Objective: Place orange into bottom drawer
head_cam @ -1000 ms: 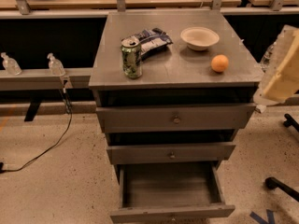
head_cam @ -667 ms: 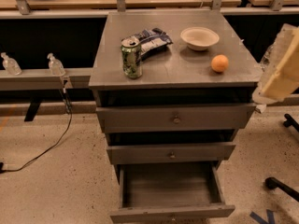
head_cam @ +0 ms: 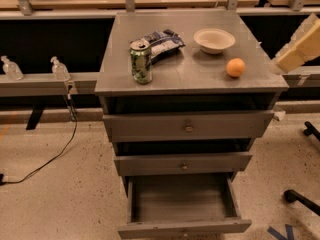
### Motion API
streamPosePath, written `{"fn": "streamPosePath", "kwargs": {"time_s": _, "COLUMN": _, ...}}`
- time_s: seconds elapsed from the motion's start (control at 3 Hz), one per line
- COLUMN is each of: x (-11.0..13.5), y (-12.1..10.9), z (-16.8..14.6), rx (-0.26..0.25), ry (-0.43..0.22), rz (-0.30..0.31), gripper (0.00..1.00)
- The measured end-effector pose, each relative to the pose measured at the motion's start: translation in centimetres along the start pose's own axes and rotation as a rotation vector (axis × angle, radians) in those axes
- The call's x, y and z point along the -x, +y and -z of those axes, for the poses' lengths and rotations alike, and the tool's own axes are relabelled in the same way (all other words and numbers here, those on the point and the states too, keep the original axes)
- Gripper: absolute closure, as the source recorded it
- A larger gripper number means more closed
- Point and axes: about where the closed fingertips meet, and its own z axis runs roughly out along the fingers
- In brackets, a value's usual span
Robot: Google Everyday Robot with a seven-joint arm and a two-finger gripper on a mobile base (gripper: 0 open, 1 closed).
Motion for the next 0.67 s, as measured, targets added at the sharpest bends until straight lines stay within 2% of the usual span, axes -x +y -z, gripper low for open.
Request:
{"fn": "streamPosePath", "kwargs": {"time_s": 0.33, "x": -3.2, "y": -0.6, "z": -4.4, "rx": -0.042, "ry": -0.049, "rz": -0.200, "gripper": 0.00}}
{"fn": "streamPosePath", "kwargs": {"time_s": 0.67, "x": -2.9, "y": -1.9, "z": -4.6, "rx": -0.105, "ry": -0.076, "rz": -0.240, "gripper": 0.00}}
